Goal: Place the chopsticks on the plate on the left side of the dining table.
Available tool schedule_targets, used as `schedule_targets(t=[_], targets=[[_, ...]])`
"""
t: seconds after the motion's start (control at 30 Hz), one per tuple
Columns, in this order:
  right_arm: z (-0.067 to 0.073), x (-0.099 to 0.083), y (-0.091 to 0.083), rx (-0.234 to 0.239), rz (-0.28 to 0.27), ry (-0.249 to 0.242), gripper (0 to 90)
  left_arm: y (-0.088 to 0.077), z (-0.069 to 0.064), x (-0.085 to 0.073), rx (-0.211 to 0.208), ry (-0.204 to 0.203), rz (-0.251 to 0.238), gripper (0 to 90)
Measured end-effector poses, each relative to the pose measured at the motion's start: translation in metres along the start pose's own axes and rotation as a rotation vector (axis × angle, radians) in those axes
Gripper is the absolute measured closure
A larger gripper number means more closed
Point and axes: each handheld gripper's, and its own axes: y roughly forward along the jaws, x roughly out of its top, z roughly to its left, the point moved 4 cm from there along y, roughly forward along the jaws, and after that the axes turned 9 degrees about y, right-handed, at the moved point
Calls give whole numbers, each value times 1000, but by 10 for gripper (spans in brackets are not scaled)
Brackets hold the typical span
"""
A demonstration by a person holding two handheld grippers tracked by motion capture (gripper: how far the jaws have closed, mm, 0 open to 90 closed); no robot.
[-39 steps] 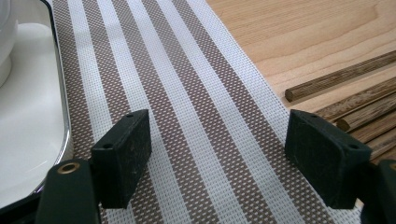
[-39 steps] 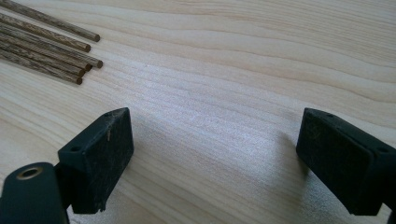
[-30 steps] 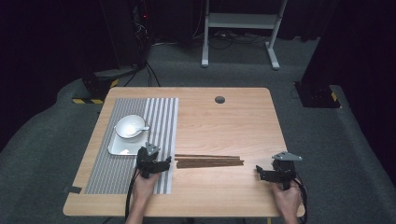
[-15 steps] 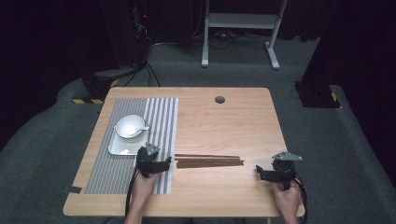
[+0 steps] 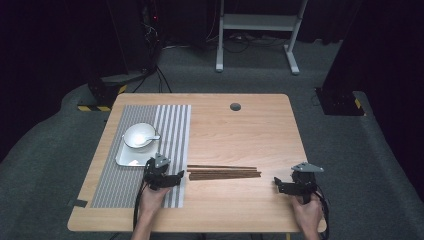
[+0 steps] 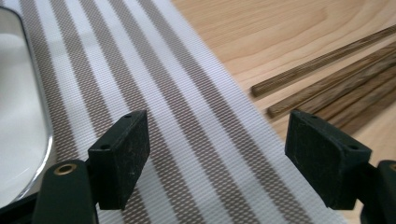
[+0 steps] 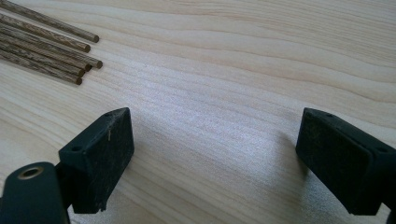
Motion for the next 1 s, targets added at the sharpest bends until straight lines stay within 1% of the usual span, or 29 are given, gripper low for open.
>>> schedule_targets(t=[0.07,0.1,0.2,0.27,0.37,0.4,0.47,0.5,0.53,0.57,0.6,0.67,0.8,0.83,0.87,0.93,1.0], targets=[[0,0,0,0,0,0,111,-2,-4,2,-23,6,-14,220],[0,0,0,0,0,0,111,-2,-4,2,-23,6,-14,217],[0,0,0,0,0,-1,111,-5,-6,3,-47,5,-30,216],[0,0,0,0,0,-1,111,-5,-6,4,-58,0,-45,218],[0,0,0,-1,0,-1,111,-5,-7,6,-93,-9,-65,221],[0,0,0,-1,0,-1,111,-5,-8,7,-98,-8,-68,221],[0,0,0,-1,0,-1,111,-4,-9,10,-95,7,-55,211],[0,0,0,-1,0,-1,111,-4,-10,13,-102,17,-55,228],[0,0,0,-1,0,-1,111,-4,-10,13,-102,17,-55,230],[0,0,0,0,0,-2,111,-2,-11,18,-123,14,-55,230],[0,0,0,0,0,-2,111,-2,-11,18,-123,14,-55,234],[0,0,0,2,1,-5,112,-2,-13,22,-137,17,-69,245],[1,0,0,3,1,-5,112,0,-18,30,-148,38,-80,255],[1,0,0,2,0,-5,112,1,-21,34,-152,53,-84,265],[1,0,0,2,0,-5,112,1,-21,34,-152,53,-84,271],[1,0,0,2,0,-5,112,3,-23,36,-154,70,-85,274],[1,0,0,2,0,-5,113,5,-25,38,-160,73,-84,274]])
